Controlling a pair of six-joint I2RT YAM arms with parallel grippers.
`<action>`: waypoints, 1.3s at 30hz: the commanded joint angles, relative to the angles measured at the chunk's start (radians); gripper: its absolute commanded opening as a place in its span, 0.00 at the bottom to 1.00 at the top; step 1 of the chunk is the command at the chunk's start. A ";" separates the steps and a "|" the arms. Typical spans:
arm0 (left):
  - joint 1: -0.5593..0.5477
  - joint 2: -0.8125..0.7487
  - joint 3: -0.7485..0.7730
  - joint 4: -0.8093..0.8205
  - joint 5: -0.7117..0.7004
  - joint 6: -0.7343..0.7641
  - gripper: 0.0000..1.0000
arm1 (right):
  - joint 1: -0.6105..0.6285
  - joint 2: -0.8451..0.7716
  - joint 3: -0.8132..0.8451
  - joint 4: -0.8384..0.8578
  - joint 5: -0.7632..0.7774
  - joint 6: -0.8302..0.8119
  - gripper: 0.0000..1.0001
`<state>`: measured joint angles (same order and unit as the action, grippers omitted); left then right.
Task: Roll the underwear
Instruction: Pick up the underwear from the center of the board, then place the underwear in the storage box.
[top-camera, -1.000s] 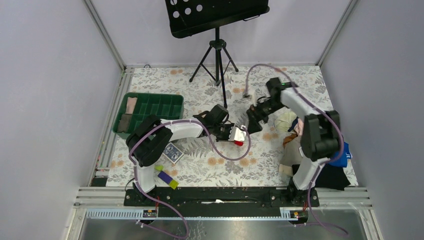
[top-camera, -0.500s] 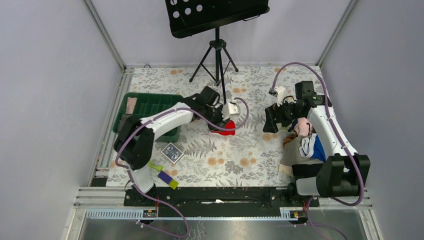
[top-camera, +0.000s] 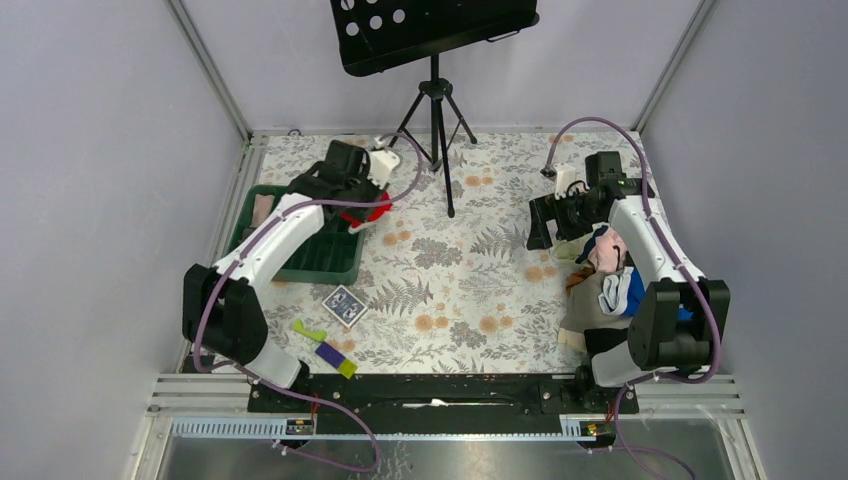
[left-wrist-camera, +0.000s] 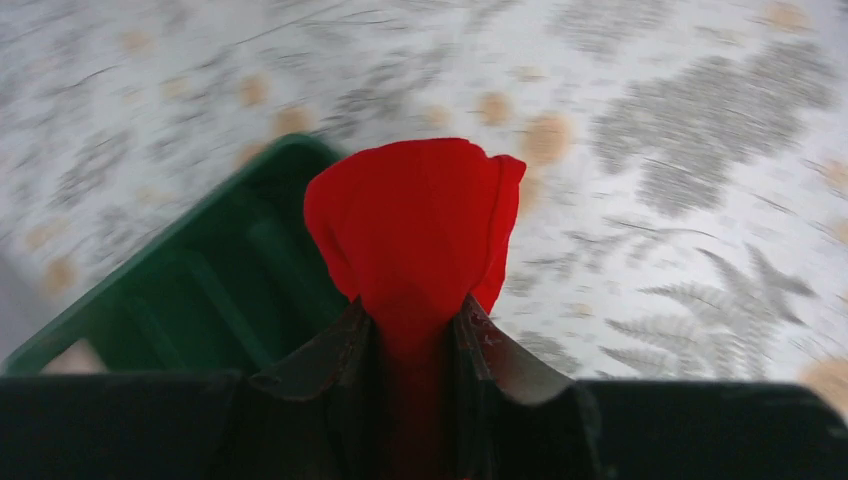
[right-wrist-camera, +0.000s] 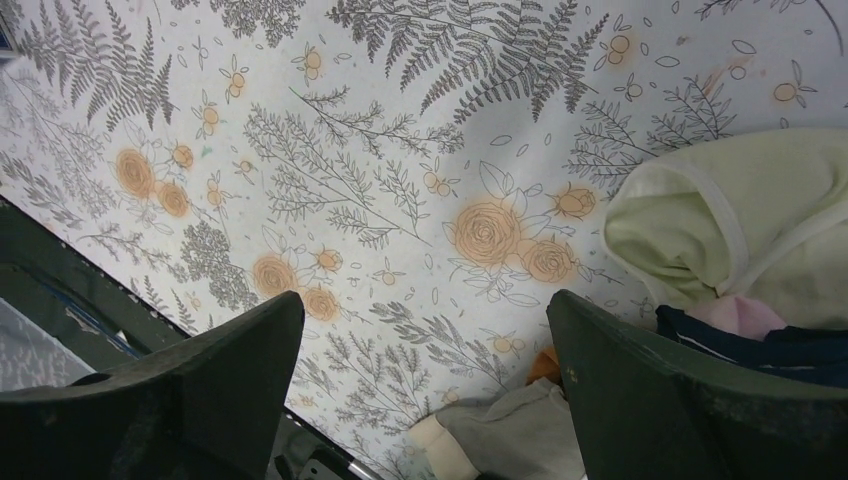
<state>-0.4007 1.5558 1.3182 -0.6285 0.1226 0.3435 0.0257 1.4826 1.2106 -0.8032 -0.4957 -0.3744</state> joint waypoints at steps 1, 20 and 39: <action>0.057 -0.079 -0.006 0.161 -0.412 -0.072 0.00 | 0.001 0.024 0.031 0.037 -0.056 0.078 0.99; 0.355 0.046 -0.188 0.591 -0.532 0.073 0.00 | 0.000 -0.151 -0.111 0.073 -0.057 0.087 0.99; 0.451 0.180 -0.249 0.634 -0.358 0.053 0.00 | -0.019 -0.168 -0.152 0.051 -0.079 0.071 0.99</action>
<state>0.0494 1.7229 1.0794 -0.0486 -0.3317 0.4202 0.0109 1.3361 1.0618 -0.7494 -0.5434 -0.2989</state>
